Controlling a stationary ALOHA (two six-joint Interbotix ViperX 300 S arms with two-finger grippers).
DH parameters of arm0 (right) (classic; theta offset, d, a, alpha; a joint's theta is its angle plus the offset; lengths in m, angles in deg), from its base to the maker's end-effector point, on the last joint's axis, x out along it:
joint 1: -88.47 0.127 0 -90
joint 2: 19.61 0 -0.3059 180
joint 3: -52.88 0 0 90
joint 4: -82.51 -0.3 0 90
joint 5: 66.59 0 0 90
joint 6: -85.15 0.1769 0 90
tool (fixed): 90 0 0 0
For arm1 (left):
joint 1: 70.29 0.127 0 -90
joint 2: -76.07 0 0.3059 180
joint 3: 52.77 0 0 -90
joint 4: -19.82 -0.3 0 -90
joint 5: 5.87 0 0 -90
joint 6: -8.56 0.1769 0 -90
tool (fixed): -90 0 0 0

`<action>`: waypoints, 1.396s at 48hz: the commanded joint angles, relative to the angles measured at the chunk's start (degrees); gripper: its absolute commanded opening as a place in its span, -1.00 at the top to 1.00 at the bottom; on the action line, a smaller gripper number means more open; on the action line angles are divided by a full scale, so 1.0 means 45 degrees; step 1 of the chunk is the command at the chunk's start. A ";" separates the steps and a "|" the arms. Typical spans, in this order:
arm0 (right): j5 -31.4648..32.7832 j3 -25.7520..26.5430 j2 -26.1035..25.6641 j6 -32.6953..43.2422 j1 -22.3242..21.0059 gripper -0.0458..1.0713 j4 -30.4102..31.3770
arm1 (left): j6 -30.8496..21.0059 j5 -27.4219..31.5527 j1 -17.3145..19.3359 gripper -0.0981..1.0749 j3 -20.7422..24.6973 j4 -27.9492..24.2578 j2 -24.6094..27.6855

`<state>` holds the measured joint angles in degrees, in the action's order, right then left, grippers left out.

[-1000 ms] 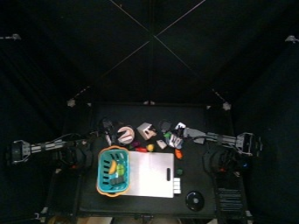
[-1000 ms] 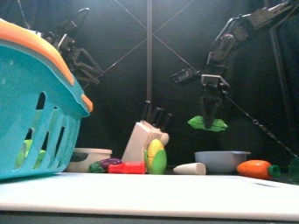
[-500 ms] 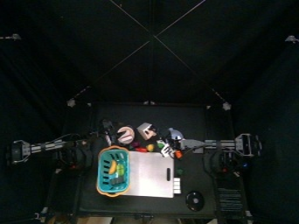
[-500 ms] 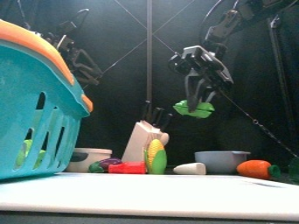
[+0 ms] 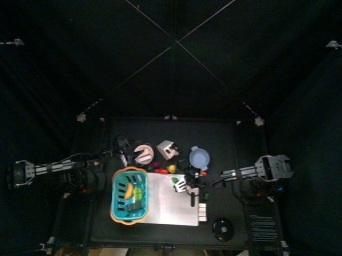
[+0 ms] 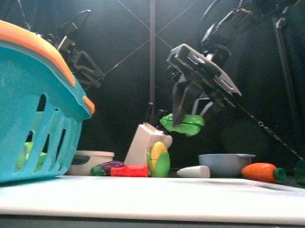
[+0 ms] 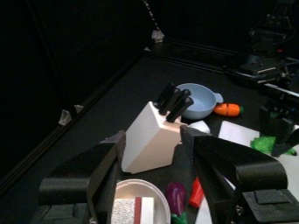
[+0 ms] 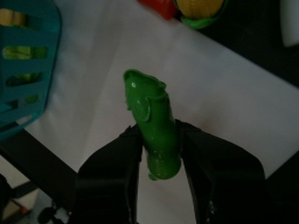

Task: Place pea on cutting board

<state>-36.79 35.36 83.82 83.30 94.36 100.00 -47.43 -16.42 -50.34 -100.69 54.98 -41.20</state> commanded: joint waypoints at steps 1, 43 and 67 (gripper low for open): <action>-0.0039 0.0332 0.0020 0.1543 0.0313 -0.09 0.0801 | 0.0000 -0.0078 -0.0020 -0.68 0.0156 0.0039 -0.0020; 0.1406 0.0293 0.1465 1.0645 0.2109 -0.46 0.5371 | 0.0000 -0.0078 -0.0020 -0.68 0.0156 0.0059 -0.0020; 0.1465 0.0254 0.1328 1.0508 0.2129 -0.69 0.5410 | 0.0000 0.0020 -0.0020 -0.68 0.0176 0.0059 -0.0020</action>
<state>-30.29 35.71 91.64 130.94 103.77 124.00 -47.43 -16.16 -50.34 -100.69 55.24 -41.28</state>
